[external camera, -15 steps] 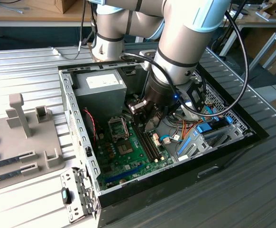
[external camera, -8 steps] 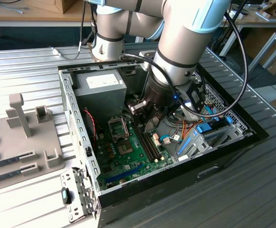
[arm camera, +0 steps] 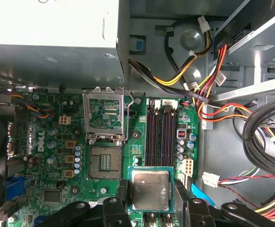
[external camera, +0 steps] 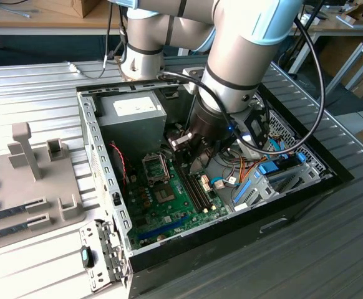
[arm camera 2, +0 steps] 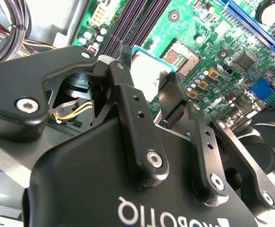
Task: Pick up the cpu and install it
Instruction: 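Place the cpu into insertion slot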
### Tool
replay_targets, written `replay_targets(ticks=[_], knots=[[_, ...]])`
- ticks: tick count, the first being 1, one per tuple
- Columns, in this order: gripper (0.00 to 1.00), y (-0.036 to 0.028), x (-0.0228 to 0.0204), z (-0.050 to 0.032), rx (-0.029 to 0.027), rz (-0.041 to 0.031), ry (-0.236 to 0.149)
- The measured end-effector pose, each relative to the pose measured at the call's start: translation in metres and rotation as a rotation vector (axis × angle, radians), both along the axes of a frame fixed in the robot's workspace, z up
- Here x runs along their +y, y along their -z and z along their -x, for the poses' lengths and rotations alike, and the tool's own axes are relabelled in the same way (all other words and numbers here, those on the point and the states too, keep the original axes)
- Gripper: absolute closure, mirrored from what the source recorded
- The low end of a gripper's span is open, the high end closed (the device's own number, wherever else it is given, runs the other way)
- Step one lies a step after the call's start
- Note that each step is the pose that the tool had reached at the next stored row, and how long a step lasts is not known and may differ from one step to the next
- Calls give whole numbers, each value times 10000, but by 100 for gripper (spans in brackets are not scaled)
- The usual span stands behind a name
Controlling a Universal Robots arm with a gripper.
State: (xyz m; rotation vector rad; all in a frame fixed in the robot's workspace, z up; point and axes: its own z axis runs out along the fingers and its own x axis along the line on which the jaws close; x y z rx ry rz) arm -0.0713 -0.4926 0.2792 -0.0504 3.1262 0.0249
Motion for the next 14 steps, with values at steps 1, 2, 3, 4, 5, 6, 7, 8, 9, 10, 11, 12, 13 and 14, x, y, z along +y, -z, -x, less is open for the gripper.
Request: replay_targets(ticks=[1, 2, 3, 4, 5, 6, 7, 8, 9, 10, 11, 12, 13, 14], knots=[[53, 2, 0, 0, 0, -1, 0], [53, 3, 0, 1, 0, 0, 0], [53, 5, 0, 1, 0, 0, 0], [53, 7, 0, 1, 0, 0, 0], [53, 9, 0, 1, 0, 0, 0], [53, 11, 0, 2, 0, 0, 0], [53, 12, 0, 2, 0, 0, 0], [53, 14, 0, 3, 0, 0, 0], [53, 19, 0, 3, -1, -1, 0], [53, 21, 0, 4, 0, 0, 0], [53, 22, 0, 4, 0, 0, 0], [53, 24, 0, 5, 0, 0, 0], [53, 28, 0, 5, 0, 0, 0], [53, 30, 0, 6, 0, 0, 0]])
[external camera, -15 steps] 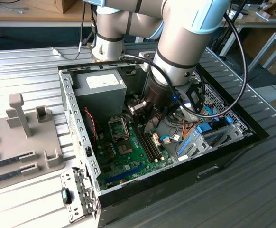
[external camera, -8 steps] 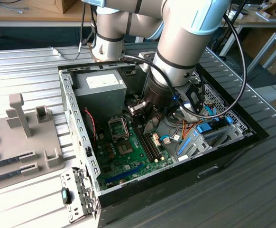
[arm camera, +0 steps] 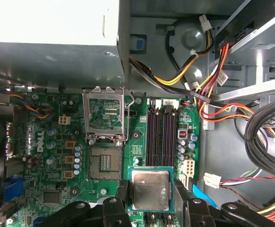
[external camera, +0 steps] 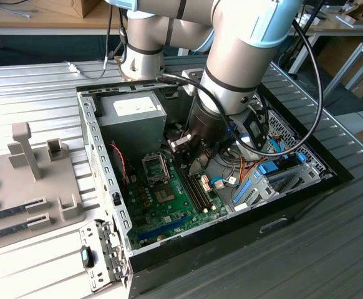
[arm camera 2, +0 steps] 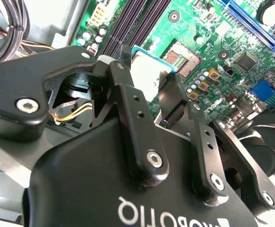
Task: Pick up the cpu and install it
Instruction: 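Place the cpu into insertion slot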
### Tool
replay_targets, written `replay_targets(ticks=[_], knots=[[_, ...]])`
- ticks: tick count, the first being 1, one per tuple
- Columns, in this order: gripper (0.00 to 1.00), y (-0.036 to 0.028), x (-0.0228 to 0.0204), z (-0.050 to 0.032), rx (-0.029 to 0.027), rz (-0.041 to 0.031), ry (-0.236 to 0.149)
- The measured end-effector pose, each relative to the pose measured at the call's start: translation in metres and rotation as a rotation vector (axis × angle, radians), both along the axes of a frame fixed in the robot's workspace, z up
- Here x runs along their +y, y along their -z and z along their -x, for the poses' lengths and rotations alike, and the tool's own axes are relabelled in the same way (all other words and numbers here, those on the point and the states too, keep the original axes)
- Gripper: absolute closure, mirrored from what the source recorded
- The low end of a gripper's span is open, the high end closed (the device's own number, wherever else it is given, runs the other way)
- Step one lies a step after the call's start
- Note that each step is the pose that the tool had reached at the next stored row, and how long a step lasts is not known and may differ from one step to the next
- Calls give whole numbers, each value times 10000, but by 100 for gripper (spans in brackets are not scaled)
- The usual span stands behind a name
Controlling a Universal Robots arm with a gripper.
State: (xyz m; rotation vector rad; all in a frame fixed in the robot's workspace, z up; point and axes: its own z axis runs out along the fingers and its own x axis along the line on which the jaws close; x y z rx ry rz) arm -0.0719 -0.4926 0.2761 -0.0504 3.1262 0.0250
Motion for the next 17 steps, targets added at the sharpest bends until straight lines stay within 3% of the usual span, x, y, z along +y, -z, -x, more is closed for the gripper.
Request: replay_targets(ticks=[17], knots=[[53, 33, 0, 9, 0, 0, 0]])
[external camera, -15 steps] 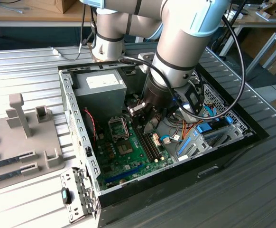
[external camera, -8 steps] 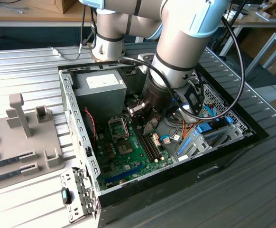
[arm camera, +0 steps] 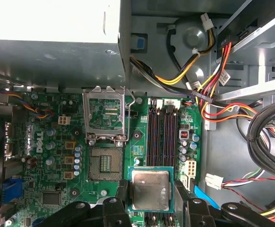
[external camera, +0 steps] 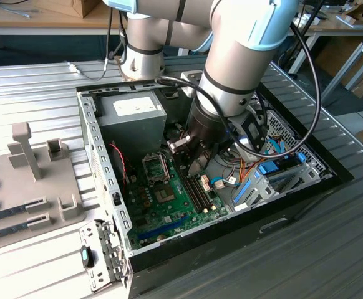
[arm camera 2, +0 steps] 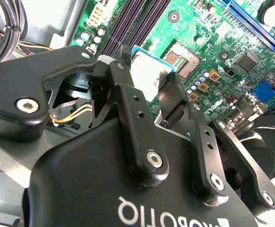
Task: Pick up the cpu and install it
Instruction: 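Place the cpu into insertion slot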
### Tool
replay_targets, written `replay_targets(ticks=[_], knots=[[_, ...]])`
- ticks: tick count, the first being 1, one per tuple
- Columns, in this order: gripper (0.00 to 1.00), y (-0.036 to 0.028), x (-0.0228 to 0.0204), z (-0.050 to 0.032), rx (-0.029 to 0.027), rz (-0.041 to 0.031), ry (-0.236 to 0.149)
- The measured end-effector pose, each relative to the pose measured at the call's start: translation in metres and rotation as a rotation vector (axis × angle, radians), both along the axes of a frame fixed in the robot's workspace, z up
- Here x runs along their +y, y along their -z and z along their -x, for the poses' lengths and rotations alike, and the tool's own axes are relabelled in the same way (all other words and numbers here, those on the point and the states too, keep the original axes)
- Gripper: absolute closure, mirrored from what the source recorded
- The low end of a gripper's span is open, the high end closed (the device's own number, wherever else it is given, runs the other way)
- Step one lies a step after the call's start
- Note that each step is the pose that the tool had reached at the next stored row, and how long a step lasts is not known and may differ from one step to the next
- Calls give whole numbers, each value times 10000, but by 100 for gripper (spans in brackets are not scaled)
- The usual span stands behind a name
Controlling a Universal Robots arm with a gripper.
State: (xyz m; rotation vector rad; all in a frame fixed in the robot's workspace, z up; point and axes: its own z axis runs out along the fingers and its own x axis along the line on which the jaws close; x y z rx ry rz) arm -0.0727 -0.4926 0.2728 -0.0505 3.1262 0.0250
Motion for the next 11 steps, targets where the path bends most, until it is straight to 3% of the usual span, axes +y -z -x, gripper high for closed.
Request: replay_targets(ticks=[11], knots=[[53, 35, 0, 1, 0, 0, 0]])
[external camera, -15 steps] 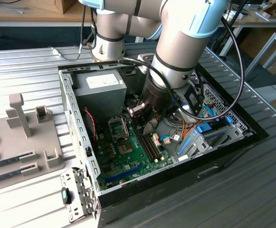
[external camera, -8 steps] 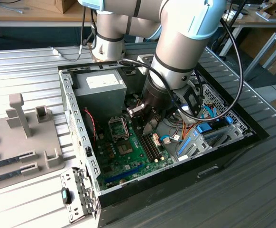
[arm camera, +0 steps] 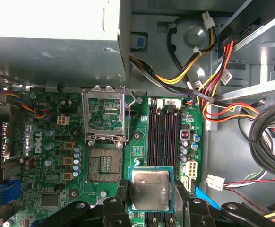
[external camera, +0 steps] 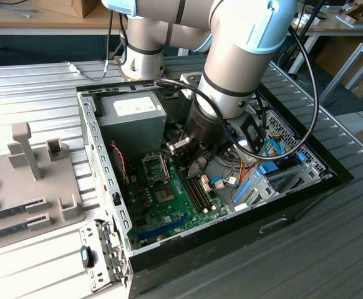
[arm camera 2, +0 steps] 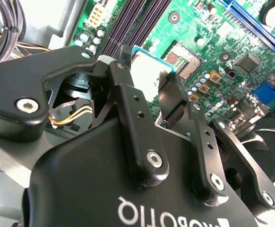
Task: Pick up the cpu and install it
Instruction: 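Place the cpu into insertion slot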
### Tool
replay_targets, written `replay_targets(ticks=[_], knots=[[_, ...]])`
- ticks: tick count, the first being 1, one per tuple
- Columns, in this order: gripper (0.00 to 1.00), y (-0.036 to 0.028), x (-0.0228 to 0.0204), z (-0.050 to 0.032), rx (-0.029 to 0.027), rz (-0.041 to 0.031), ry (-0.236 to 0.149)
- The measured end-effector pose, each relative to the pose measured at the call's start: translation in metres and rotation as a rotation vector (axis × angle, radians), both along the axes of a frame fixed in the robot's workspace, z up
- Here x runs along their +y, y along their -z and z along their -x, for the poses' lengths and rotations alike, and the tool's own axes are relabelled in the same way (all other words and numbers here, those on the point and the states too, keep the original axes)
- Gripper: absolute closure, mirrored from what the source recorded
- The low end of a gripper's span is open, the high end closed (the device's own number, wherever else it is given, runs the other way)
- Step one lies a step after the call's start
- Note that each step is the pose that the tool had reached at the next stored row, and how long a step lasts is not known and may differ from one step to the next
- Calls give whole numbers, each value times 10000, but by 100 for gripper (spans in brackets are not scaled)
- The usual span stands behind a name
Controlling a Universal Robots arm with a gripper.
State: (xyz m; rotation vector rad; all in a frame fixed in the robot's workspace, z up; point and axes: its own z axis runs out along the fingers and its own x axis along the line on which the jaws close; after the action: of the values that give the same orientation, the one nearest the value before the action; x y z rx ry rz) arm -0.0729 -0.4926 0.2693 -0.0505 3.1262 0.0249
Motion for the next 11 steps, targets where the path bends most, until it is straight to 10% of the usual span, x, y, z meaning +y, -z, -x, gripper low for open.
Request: replay_targets(ticks=[11], knots=[[53, 22, 0, 2, 0, 0, 0]])
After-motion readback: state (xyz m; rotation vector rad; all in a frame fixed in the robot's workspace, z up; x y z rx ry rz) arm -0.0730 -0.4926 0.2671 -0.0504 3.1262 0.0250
